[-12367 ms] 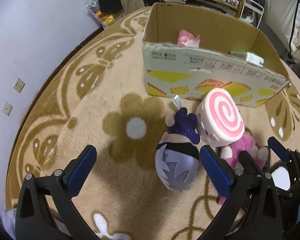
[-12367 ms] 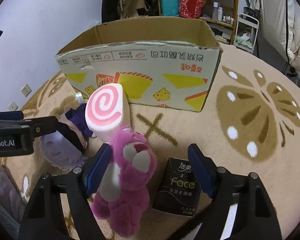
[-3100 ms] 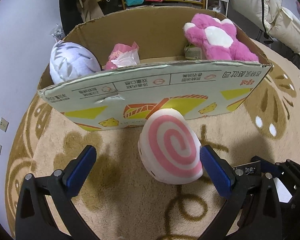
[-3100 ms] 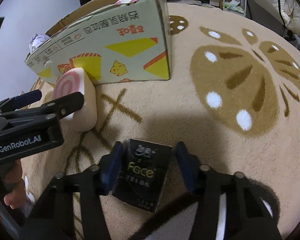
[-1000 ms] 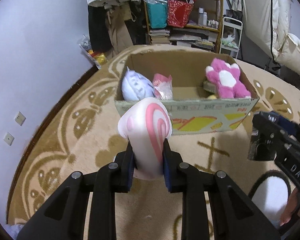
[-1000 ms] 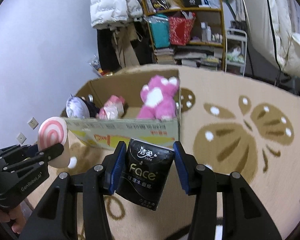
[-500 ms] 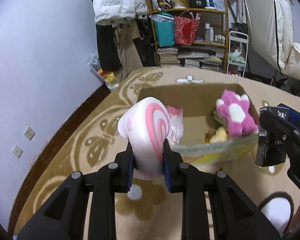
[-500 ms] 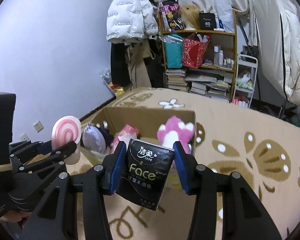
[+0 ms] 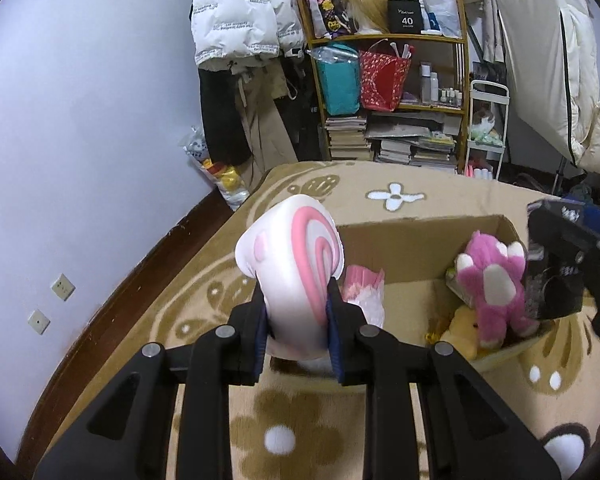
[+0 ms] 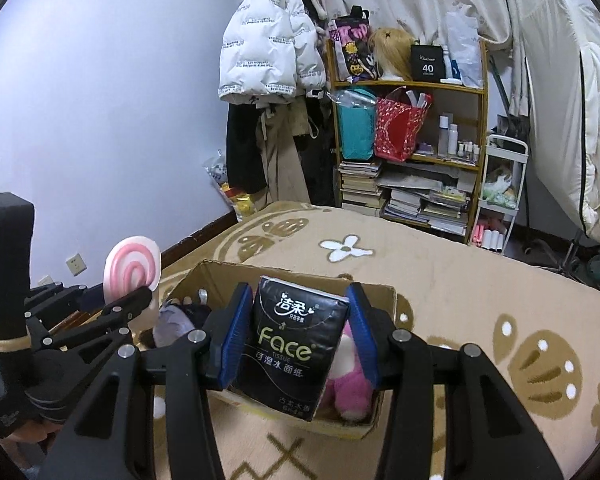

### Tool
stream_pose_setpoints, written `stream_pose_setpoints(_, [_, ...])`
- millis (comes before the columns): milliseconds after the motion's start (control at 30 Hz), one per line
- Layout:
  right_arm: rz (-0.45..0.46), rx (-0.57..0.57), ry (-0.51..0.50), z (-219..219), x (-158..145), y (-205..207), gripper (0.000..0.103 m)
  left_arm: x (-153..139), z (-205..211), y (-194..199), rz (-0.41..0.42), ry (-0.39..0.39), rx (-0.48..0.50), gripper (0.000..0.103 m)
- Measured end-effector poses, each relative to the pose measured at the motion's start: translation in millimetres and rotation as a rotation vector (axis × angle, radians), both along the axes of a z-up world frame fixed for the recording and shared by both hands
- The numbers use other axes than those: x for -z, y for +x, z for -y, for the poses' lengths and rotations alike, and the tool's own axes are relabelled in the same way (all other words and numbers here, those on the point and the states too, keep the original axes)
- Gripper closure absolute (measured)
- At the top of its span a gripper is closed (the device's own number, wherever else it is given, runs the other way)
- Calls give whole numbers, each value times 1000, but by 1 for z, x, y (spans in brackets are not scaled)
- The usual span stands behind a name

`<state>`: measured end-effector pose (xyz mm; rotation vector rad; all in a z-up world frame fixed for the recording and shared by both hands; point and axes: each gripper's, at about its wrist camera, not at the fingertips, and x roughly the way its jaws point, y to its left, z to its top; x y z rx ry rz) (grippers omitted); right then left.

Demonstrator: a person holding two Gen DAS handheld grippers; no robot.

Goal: Organize soft objects
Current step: 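Lift the cake plush and tissue pack with both tools over the box, then open both tools to drop the cake plush and tissue pack into the box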

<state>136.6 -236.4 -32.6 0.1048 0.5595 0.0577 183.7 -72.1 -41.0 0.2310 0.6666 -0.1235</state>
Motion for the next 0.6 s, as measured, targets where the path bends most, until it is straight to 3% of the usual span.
stream_pose_setpoints(167, [-13, -14, 13, 3, 13, 12, 52, 2, 4, 4, 26, -46, 35, 79])
stream_pose_setpoints(300, [-41, -27, 34, 4, 31, 18, 52, 9, 10, 6, 29, -38, 49, 78])
stream_pose_setpoints(600, [-31, -21, 58, 8, 45, 19, 52, 14, 6, 8, 26, -86, 11, 74])
